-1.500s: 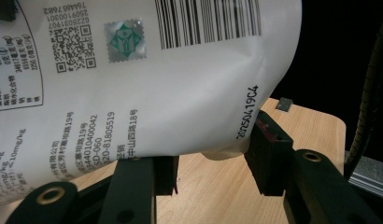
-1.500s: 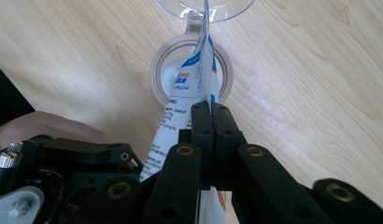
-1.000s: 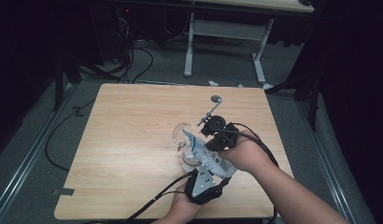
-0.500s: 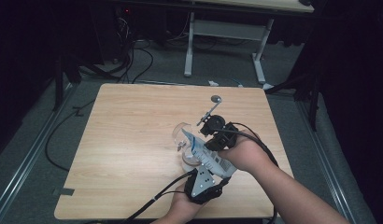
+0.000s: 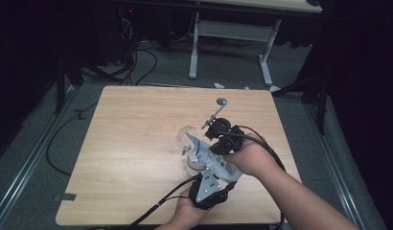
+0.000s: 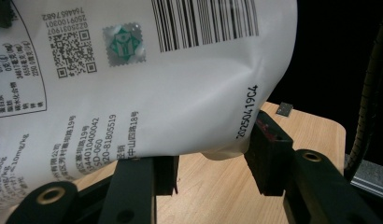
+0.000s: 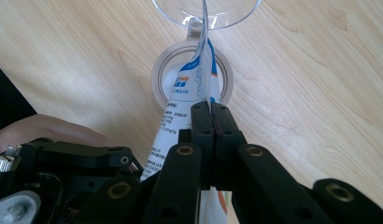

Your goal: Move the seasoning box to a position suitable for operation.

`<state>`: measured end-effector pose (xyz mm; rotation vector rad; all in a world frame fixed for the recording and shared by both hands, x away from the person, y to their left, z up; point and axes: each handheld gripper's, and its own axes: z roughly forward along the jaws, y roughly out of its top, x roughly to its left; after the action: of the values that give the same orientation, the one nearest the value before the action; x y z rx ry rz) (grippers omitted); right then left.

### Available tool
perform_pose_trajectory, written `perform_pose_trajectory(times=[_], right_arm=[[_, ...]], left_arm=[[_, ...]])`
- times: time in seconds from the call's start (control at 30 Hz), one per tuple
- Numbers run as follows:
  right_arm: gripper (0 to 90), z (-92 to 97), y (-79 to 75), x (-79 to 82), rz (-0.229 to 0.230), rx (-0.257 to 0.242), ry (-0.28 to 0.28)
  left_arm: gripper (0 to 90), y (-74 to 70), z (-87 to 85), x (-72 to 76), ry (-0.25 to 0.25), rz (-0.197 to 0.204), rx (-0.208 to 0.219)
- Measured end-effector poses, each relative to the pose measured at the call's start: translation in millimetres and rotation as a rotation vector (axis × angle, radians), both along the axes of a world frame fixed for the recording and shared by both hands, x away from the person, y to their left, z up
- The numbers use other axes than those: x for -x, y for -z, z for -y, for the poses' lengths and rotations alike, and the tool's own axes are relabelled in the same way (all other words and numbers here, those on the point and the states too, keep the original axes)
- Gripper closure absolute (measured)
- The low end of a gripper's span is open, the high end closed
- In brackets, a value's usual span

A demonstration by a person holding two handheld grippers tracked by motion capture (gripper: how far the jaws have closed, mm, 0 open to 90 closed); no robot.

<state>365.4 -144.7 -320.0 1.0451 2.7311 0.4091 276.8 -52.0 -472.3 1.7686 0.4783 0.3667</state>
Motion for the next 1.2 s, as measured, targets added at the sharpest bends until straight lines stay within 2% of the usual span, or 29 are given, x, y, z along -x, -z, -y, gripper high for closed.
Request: perform_pose_trajectory(times=[1.2], right_arm=[[89.9, -2.2, -0.5, -1.1, 0.003, 0.004, 0.004]], left_arm=[[58.3, -1.5, -0.5, 0.0, 0.002, -0.002, 0.012]])
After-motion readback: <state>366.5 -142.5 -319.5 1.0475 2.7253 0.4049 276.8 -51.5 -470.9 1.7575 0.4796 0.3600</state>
